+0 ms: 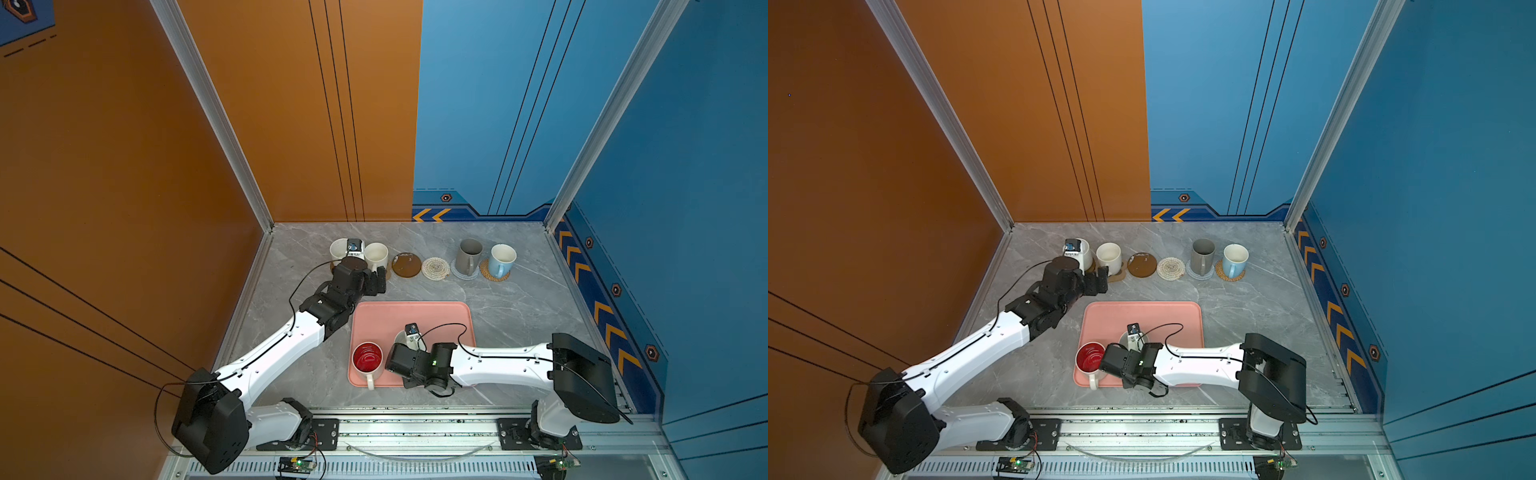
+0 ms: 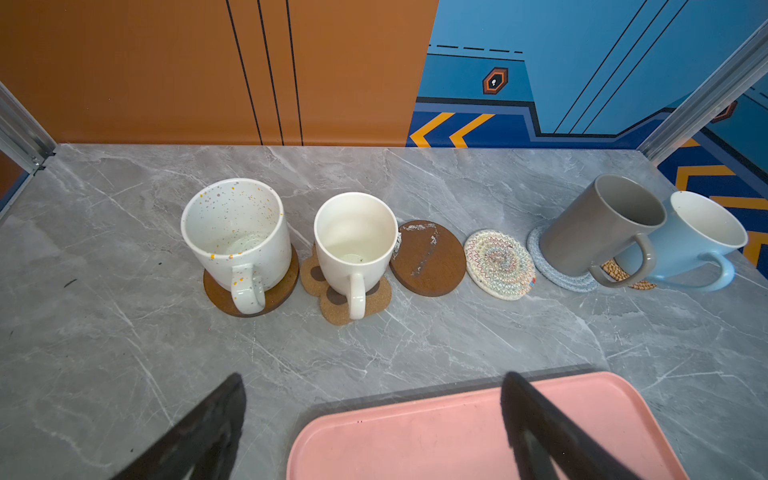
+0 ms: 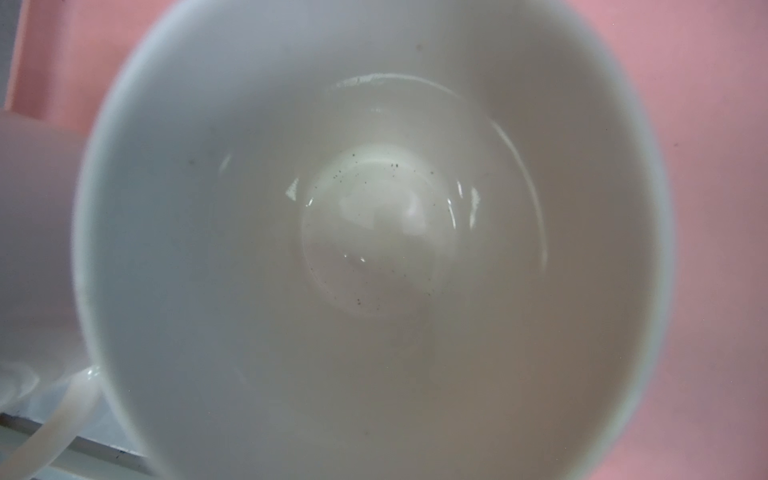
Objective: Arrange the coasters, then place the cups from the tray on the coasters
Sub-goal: 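Lift the lavender mug up off the pink tray with the right gripper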
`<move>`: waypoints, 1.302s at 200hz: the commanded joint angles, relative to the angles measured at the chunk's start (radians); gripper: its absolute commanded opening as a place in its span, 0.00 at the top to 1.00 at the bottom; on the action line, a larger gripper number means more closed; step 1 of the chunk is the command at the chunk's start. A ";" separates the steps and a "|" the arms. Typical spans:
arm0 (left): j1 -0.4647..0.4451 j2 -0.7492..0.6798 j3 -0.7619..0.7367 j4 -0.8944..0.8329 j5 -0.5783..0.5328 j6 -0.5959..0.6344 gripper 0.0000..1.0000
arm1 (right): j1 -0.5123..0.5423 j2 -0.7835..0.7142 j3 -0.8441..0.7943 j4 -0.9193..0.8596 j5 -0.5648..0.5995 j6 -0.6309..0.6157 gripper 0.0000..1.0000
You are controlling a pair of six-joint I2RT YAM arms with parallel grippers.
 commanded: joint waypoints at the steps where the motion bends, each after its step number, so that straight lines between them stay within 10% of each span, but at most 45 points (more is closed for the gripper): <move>1: 0.007 0.004 0.016 -0.018 0.018 -0.002 0.04 | 0.009 0.012 0.040 -0.076 0.060 -0.010 0.85; 21: 0.008 0.006 0.017 -0.017 0.019 -0.002 0.04 | 0.012 0.014 0.051 -0.089 0.069 -0.014 1.00; 260: 0.009 0.006 0.016 -0.021 0.020 -0.003 0.04 | 0.022 -0.020 0.063 -0.112 0.137 -0.024 1.00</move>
